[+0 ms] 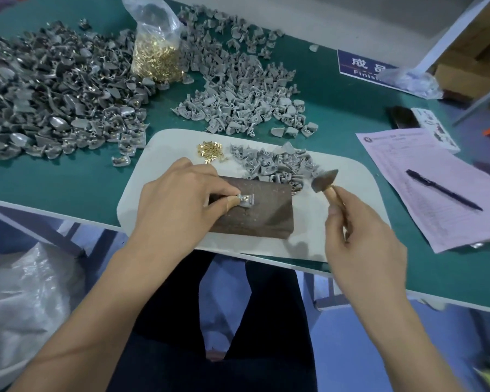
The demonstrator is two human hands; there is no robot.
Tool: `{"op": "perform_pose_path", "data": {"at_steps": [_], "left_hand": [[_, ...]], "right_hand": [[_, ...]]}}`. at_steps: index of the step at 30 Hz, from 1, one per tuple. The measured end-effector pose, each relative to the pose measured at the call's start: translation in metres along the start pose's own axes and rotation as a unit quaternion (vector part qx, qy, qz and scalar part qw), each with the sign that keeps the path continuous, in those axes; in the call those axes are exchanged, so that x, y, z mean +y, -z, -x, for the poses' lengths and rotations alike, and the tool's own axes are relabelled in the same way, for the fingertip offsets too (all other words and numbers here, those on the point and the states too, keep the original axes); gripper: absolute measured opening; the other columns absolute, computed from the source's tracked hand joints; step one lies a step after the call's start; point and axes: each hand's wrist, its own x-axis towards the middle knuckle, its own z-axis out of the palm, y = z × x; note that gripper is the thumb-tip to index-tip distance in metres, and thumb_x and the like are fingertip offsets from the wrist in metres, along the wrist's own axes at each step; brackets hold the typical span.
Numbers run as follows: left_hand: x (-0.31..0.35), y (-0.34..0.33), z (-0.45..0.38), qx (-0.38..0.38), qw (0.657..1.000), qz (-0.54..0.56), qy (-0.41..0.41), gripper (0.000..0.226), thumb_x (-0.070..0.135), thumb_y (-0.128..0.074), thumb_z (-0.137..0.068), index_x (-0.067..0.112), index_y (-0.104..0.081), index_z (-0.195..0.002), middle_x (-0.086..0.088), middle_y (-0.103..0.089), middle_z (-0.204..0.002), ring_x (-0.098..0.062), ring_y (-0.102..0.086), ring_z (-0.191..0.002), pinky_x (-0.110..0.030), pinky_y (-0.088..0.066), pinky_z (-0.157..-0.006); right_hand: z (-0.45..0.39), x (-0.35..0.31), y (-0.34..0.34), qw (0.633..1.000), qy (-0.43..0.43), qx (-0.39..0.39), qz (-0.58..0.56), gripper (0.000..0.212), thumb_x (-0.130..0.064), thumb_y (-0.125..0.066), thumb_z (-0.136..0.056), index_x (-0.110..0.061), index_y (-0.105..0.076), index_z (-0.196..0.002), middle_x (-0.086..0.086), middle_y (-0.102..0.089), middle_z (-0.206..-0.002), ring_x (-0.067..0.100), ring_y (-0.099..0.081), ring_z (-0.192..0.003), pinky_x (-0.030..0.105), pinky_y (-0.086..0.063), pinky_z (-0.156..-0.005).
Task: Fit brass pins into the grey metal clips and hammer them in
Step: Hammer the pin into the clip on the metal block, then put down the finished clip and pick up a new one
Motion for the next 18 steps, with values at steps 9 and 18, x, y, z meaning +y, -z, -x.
{"op": "perform_pose_path", "data": {"at_steps": [9,18], "left_hand": [[0.001,-0.006,0.0,0.01,1.0,0.006,0.0,0.008,0.053,-0.069,-0.084,0.047,-0.073,-0.089,0.02,-0.061,-0.082,-0.007,-0.048,-0.085,-0.029,-0.043,-0.059],[0.007,-0.016,0.004,0.039,0.999,0.033,0.012,0.005,0.045,-0.072,-0.087,0.045,-0.073,-0.092,0.017,-0.059,-0.08,-0.009,-0.052,-0.086,-0.033,-0.049,-0.06]], "right_hand": [[0.002,0.053,-0.011,0.985,-0.038,0.022,0.164,0.037,-0.021,-0.064,-0.092,-0.028,-0.068,-0.128,0.012,-0.053,-0.105,0.036,-0.047,-0.098,0.039,-0.035,-0.06],[-0.008,-0.01,-0.035,0.988,0.138,0.066,0.029,0.029,-0.022,-0.063,-0.096,-0.012,-0.07,-0.121,0.011,-0.065,-0.111,0.037,-0.056,-0.103,0.049,-0.047,-0.088]]}}
